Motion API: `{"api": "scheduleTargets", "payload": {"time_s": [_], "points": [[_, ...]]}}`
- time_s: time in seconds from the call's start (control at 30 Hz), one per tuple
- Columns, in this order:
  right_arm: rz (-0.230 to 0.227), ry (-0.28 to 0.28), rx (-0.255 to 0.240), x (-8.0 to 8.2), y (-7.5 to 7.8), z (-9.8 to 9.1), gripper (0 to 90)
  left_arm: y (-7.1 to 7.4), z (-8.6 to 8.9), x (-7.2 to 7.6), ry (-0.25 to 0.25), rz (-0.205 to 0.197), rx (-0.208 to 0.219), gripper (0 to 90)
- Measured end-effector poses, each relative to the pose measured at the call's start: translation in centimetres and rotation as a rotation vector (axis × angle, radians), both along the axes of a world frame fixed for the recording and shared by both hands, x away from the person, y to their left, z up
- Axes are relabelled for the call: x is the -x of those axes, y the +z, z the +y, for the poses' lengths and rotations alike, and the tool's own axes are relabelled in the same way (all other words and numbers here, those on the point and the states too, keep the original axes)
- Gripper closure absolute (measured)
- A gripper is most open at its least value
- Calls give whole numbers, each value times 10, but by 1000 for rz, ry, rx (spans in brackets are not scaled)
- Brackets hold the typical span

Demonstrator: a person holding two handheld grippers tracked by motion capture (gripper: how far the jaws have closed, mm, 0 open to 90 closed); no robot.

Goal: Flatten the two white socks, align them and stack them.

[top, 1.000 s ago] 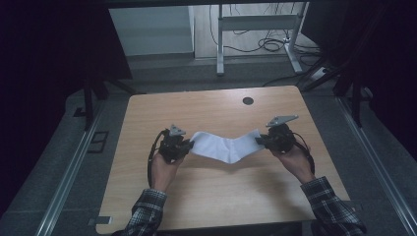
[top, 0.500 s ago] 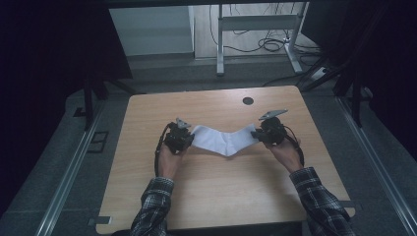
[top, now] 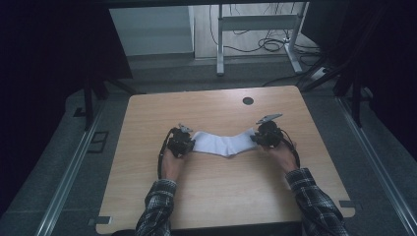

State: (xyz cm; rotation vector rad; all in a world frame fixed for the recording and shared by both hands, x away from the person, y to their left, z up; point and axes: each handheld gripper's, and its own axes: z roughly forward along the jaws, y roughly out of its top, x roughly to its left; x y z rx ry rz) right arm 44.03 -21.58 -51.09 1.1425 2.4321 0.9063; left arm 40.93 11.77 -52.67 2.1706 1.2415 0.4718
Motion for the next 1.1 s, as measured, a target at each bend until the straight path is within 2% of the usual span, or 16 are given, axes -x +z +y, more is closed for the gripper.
{"api": "scheduleTargets", "payload": {"time_s": [0.07,0.1,0.2,0.4,0.53,0.73,0.83,0.93,1.1], "points": [[8,-5,15,-1,-6,0,736,-4,0,0,3,8,0,742],[11,-7,23,-1,-9,0,724,-4,2,0,10,4,14,732],[10,-17,0,-1,-12,-3,703,-6,6,1,30,1,47,693],[-9,-16,12,0,-9,-4,591,-7,9,2,55,-17,57,536],[-21,-7,5,1,-6,-4,519,-5,11,4,61,-32,87,470],[-30,4,-14,4,-1,-3,437,0,13,6,51,-43,107,392],[-24,10,-25,5,1,-3,409,2,13,8,41,-37,131,355],[-18,19,-32,8,4,-3,386,4,12,11,32,-36,126,314],[-8,35,-40,14,9,-5,338,11,13,18,7,-36,151,267]]}}
